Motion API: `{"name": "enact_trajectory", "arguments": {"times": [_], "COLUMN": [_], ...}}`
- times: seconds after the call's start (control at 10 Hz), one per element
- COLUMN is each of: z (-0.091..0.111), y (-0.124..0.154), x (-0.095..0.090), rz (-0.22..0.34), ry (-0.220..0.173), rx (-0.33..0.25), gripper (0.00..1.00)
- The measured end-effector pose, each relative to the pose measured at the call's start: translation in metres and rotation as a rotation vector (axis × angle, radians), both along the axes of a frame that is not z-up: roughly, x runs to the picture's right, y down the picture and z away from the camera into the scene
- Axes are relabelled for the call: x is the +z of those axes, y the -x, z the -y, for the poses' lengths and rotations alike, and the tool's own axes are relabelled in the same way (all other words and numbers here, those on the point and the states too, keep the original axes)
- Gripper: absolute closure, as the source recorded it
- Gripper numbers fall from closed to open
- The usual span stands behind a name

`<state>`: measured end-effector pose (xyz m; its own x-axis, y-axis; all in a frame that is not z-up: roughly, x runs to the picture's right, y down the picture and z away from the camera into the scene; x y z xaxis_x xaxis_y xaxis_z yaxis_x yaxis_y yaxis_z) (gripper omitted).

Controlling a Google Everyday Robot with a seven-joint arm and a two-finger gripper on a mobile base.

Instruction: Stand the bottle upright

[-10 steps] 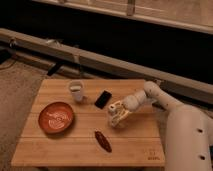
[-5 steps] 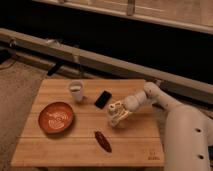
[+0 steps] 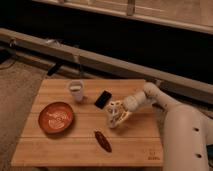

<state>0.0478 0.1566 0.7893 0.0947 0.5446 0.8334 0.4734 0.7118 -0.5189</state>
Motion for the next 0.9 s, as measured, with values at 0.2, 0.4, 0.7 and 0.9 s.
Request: {"name": "enact_trajectory", "arguments": {"times": [0.2,0.4,0.7,0.9], "z": [-0.0002,-0.0016,-0.0019,-0.0019], "y": [0.0011,-0.0008,-0.0009,-0.0003], "x": [0.0001,0.0009,0.0011,0.0011], "rz": [0.004,0.012,0.013,0.013], "ry": [-0.004,-0.023,-0.025,-0.025], "rx": [0.000,0.002,0.000,0.000], "gripper": [0.20,0.20,0.20,0.20]}}
